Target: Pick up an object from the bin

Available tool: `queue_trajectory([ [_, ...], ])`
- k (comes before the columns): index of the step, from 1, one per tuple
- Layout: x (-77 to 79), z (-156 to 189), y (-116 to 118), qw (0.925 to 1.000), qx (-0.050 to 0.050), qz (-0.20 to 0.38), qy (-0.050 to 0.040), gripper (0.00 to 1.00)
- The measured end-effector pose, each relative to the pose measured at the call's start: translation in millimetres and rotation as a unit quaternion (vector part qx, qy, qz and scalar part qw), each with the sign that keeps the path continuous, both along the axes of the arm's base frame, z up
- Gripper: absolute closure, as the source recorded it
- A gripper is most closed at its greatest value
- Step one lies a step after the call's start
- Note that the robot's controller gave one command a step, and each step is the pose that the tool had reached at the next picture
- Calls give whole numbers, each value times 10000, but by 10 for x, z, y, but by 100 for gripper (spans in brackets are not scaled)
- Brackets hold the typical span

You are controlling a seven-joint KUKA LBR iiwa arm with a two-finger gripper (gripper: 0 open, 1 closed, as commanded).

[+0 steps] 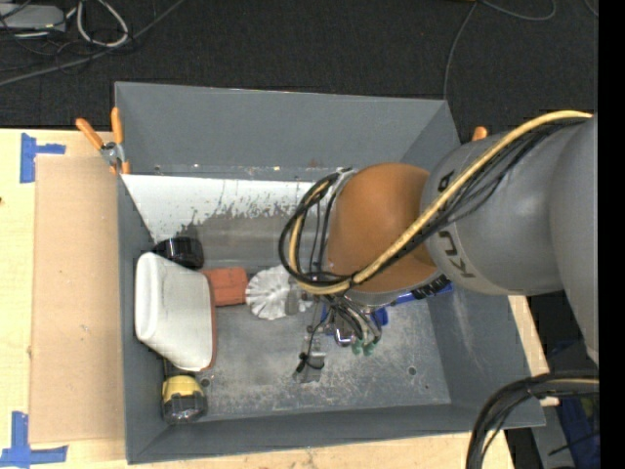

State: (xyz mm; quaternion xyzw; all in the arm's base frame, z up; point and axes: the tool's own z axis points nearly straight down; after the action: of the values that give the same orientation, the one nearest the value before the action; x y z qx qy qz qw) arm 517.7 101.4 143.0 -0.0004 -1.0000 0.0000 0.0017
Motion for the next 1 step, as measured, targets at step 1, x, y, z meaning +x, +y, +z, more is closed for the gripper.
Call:
queue_trajectory([
  [1,577,-773,-692,9995,-2,317,85,0],
])
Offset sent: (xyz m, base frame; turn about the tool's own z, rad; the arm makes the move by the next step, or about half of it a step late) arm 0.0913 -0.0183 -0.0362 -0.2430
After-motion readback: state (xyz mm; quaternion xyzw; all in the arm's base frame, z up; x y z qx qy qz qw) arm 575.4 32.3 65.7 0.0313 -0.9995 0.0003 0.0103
